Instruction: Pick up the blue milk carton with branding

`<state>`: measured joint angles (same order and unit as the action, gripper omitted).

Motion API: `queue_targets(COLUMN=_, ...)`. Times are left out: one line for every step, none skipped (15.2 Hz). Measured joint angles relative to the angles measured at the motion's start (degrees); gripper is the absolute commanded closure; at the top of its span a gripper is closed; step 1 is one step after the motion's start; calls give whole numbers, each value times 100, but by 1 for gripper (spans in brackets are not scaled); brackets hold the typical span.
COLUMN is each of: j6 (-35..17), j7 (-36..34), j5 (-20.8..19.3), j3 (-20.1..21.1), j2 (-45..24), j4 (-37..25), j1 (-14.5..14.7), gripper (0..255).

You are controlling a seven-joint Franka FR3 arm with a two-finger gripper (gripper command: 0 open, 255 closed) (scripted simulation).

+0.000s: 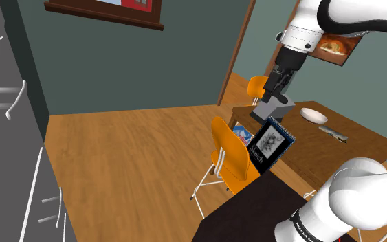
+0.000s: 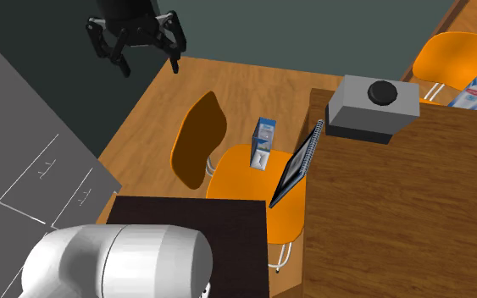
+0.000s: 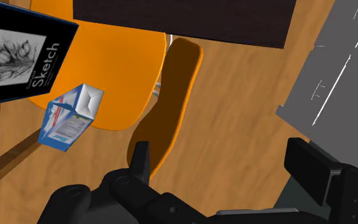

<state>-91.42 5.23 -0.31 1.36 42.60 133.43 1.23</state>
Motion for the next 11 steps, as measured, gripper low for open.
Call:
queue_targets(j6=0, j7=0, j5=0, j3=0, j2=0, j4=0, j1=0, gripper=0)
queue_targets(j6=-92, j7=24, j5=-20, j3=-33, j2=-32, j4=63, j1=-19, gripper=0)
queue_targets(j6=-209, j7=62, j5=-53, j3=-85, j2=-85, j4=126, j1=-49, gripper=0)
queue_targets(j6=-361, j7=99, j5=-85, j3=-140, j2=-117, j4=244, j1=-81, gripper=0)
queue_targets(j6=-495, j7=155, j5=-127, j3=-215, j2=-169, j4=324, j1=-123, gripper=0)
queue_targets(j6=-645, j7=193, j5=-160, j3=-275, j2=-260, j4=380, j1=-158, gripper=0)
queue_targets(j6=-810, j7=228, j5=-192, j3=-333, j2=-365, j4=438, j1=-193, gripper=0)
queue_targets(j6=-1024, j7=271, j5=-226, j3=-400, j2=-475, j4=543, j1=-231, gripper=0)
queue_targets(j6=-1204, j7=319, j5=-261, j3=-470, j2=-591, j4=602, j1=-271, gripper=0)
queue_targets(j6=-1384, j7=367, j5=-295, j3=-542, j2=-720, j4=649, j1=-311, gripper=0)
queue_targets(j6=-1541, j7=402, j5=-320, j3=-601, j2=-825, j4=696, j1=-345, gripper=0)
